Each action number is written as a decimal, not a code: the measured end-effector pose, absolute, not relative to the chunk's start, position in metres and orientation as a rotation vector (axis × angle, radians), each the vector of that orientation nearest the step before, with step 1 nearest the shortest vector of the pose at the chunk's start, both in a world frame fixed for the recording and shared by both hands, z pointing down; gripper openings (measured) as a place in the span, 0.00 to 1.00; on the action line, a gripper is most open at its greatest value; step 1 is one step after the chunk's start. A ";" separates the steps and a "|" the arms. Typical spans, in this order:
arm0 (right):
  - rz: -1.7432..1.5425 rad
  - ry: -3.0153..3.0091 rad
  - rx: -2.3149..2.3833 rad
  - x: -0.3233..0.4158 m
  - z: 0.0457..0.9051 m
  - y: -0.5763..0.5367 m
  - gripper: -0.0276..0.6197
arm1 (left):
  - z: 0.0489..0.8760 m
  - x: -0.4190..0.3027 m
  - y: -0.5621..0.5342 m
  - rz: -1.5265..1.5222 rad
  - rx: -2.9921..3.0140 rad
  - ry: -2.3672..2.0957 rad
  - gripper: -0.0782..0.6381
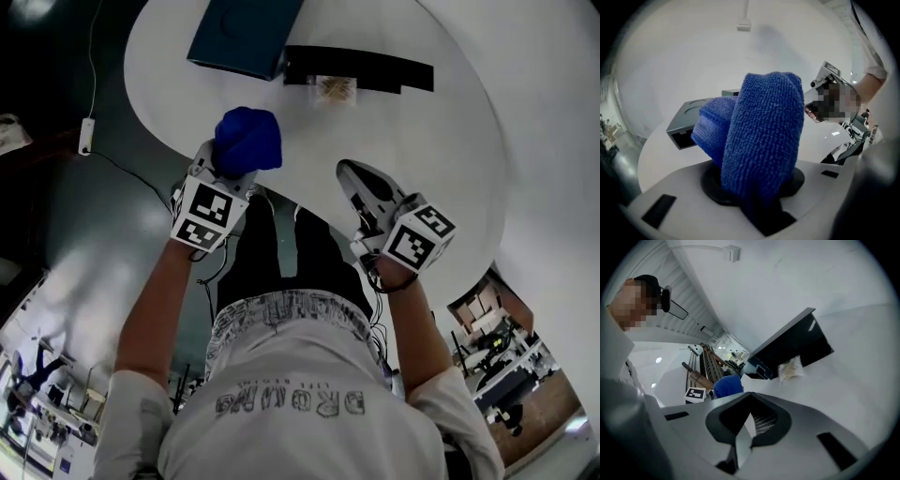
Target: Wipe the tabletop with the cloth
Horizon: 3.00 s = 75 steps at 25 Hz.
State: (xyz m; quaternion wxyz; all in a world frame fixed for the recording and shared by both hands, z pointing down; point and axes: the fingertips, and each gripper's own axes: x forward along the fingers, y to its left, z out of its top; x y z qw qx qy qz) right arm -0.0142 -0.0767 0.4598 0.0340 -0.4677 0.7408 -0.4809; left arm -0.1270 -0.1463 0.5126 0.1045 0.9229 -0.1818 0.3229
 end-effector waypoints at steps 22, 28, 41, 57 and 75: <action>-1.515 2.278 -1.456 -0.064 0.467 -0.101 0.05 | 0.562 -0.196 -0.154 1.045 2.619 -0.509 0.32; -1.506 2.231 -1.480 -0.036 0.467 -0.086 0.05 | 0.560 -0.162 -0.142 1.073 2.639 -0.450 0.32; -1.463 2.065 -1.593 0.060 0.469 -0.037 0.05 | 0.559 -0.048 -0.098 1.102 2.706 -0.242 0.32; -1.422 1.869 -1.699 0.152 0.479 0.029 0.05 | 0.556 0.068 -0.062 1.124 2.790 -0.043 0.32; -1.379 1.728 -1.767 0.205 0.482 0.075 0.05 | 0.555 0.147 -0.020 1.138 2.833 0.148 0.32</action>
